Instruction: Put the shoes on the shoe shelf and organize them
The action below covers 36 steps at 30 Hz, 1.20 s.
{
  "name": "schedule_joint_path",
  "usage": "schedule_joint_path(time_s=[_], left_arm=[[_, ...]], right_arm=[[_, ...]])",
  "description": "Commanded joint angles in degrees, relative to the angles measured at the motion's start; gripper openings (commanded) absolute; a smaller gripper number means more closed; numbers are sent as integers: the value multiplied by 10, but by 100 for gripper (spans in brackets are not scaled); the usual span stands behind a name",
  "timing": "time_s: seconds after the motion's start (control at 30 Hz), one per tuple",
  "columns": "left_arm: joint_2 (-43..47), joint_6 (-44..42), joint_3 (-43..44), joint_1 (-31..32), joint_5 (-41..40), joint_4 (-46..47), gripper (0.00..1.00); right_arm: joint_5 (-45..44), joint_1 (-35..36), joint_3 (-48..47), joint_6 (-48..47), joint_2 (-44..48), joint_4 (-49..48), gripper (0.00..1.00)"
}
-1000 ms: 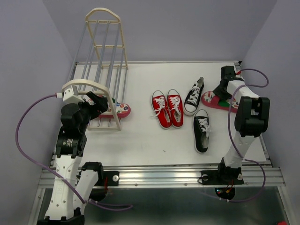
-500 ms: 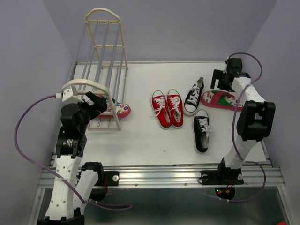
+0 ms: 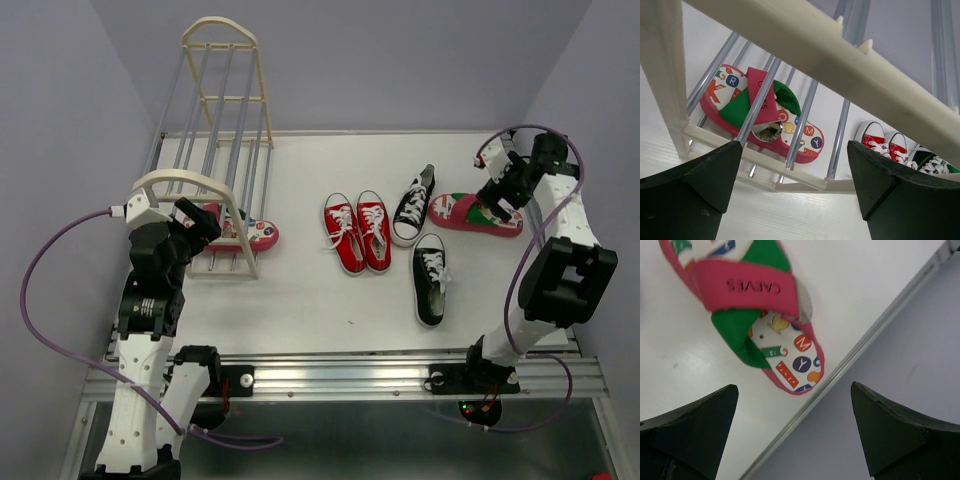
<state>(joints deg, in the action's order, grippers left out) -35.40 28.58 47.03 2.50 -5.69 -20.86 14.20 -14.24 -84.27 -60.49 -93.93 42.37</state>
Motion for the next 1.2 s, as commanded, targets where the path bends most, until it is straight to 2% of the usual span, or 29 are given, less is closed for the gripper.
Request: schedule_joint_path(time_s=[0.0,0.1,0.2,0.43,1.0,1.17], left_arm=[[9,-11,32,-1,-27,1,99],[9,-6,28,-2,-34,1,99],[9,0,25,-1,-39,1,99],[19,0,25,-1,-50,0,99],[11,13,24,-1,-92,-15,99],[9,13,25,-1,-94,-15,99]], right_arm=[[100,-68,-25,-221,-42,109,100],[124,-84,-52,-265,-84,124,100],[105,-90,-78,-287,-126,132,100],[103,-112,-133,-310,-211,164,100],[105,-112,-203,-292,-348,173,100],[113,-112,-221,-296,-374,207,100]])
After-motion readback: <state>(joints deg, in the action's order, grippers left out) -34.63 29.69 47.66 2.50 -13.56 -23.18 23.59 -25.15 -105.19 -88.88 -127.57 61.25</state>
